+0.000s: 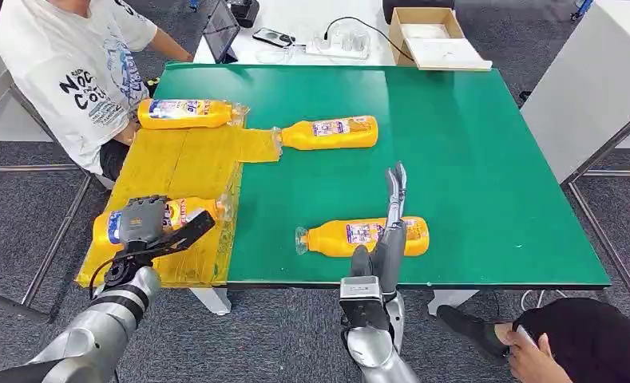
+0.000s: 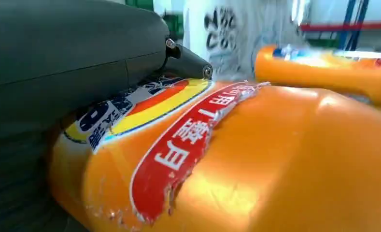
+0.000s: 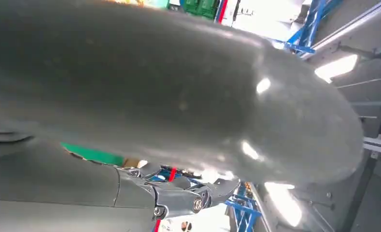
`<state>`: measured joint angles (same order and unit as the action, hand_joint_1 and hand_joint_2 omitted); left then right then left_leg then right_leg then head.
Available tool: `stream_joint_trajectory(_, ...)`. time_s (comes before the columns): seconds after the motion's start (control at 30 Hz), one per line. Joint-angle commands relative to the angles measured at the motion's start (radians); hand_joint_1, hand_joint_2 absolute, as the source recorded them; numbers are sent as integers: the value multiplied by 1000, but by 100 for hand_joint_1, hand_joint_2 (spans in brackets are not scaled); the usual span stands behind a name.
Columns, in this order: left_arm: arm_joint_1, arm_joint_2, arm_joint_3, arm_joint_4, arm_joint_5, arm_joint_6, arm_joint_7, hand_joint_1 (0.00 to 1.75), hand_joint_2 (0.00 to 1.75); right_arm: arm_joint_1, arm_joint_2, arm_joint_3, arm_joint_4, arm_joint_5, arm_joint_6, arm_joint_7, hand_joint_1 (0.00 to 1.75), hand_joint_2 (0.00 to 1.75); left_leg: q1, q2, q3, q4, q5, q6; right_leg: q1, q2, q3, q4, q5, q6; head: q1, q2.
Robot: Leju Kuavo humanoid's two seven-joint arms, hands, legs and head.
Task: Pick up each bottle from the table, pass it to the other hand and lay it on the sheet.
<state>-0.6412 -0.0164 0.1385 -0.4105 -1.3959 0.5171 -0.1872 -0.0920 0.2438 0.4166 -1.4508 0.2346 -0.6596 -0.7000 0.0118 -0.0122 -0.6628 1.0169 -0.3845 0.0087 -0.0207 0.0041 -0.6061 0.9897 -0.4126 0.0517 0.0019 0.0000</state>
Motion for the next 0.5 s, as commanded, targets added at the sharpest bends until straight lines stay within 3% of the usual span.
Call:
stream_joint_trajectory(0.03, -16, -21, 106, 132, 116, -207, -49, 0, 0, -34, -9, -39, 123, -7, 55, 11, 0, 0, 0, 0, 7, -2, -1, 0, 1, 0, 7, -2, -1, -1, 0, 0)
stream_joint_trajectory(0.2, -19, -27, 143, 132, 189, -359, -97, 0, 0, -43, -1, -63, 171, -4, 86, 13, 0, 0, 0, -2, 14, -2, -1, 0, 1, -2, 11, -3, -2, -3, 0, 0)
stream_joint_trajectory(0.4, -19, -26, 144, 132, 189, -359, -97, 0, 0, -42, -1, -63, 172, -4, 87, 13, 0, 0, -1, -7, 22, -3, -4, -3, 0, -7, 13, -3, -7, 0, 0, 0)
stream_joint_trajectory(0.5, -22, -17, 160, 134, 238, -497, -122, 0, 0, -49, 3, -81, 190, -11, 110, 14, 0, 0, -1, -7, 23, -4, -4, -1, 0, -6, 15, -4, -6, -2, 0, 0)
